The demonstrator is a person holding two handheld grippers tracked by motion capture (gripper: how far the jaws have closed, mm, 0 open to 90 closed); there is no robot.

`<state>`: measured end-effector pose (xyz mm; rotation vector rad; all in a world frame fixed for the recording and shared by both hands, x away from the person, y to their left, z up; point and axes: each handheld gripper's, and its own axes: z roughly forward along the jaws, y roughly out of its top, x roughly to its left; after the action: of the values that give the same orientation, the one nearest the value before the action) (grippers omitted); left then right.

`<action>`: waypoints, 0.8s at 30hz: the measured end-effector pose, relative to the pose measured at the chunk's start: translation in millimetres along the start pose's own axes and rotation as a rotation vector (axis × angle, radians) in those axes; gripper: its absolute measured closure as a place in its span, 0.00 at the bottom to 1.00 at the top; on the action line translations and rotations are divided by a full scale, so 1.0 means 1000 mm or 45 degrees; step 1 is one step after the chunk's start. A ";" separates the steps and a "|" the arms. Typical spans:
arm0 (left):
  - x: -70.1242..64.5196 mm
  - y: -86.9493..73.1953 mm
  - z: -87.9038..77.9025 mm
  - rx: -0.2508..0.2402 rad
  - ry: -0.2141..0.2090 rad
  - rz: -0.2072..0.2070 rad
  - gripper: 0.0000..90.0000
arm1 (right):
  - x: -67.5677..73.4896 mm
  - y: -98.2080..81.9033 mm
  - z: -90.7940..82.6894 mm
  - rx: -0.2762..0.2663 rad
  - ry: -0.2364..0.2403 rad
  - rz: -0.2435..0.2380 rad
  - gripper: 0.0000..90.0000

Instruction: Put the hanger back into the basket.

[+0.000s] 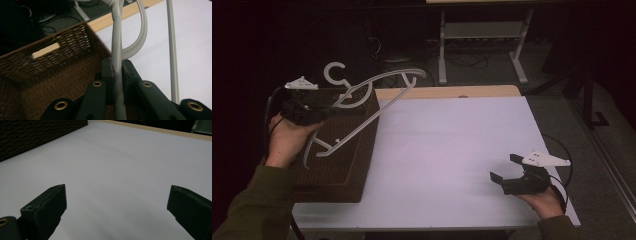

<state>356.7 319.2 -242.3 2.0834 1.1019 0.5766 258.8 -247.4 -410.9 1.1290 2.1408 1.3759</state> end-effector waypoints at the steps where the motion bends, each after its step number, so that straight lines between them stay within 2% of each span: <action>1: 0.007 -0.004 -0.004 0.005 0.019 0.000 0.92 | 0.000 0.000 0.000 0.003 -0.001 0.002 0.02; 3: 0.011 -0.007 -0.005 0.005 0.029 -0.004 0.92 | 0.000 0.000 0.000 0.001 -0.001 0.005 0.02; 7: 0.029 -0.020 -0.013 0.017 0.063 -0.021 0.92 | 0.000 0.000 0.001 0.005 -0.003 0.007 0.02; 8: 0.029 -0.020 -0.013 0.017 0.063 -0.021 0.92 | 0.000 0.000 0.001 0.005 -0.003 0.007 0.02; 10: 0.039 -0.028 -0.019 0.024 0.088 -0.037 0.92 | -0.001 0.000 0.001 0.005 -0.007 0.006 0.02; 12: 0.042 -0.031 -0.020 0.027 0.096 -0.044 0.92 | -0.001 0.000 0.001 0.006 -0.008 0.007 0.02; 13: 0.049 -0.036 -0.024 0.033 0.115 -0.052 0.92 | -0.001 0.000 0.001 0.006 -0.007 0.010 0.02; 14: 0.049 -0.036 -0.024 0.033 0.115 -0.052 0.92 | -0.001 0.000 0.001 0.006 -0.008 0.009 0.02; 15: 0.056 -0.042 -0.027 0.034 0.123 -0.069 0.92 | -0.001 0.000 0.001 0.006 -0.008 0.008 0.02; 24: 0.075 -0.063 -0.034 0.052 0.165 -0.095 0.92 | -0.001 -0.001 0.002 0.008 -0.009 0.010 0.02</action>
<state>342.0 419.5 -262.7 2.0533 1.2689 0.6652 259.9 -247.0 -412.1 1.1442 2.1395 1.3680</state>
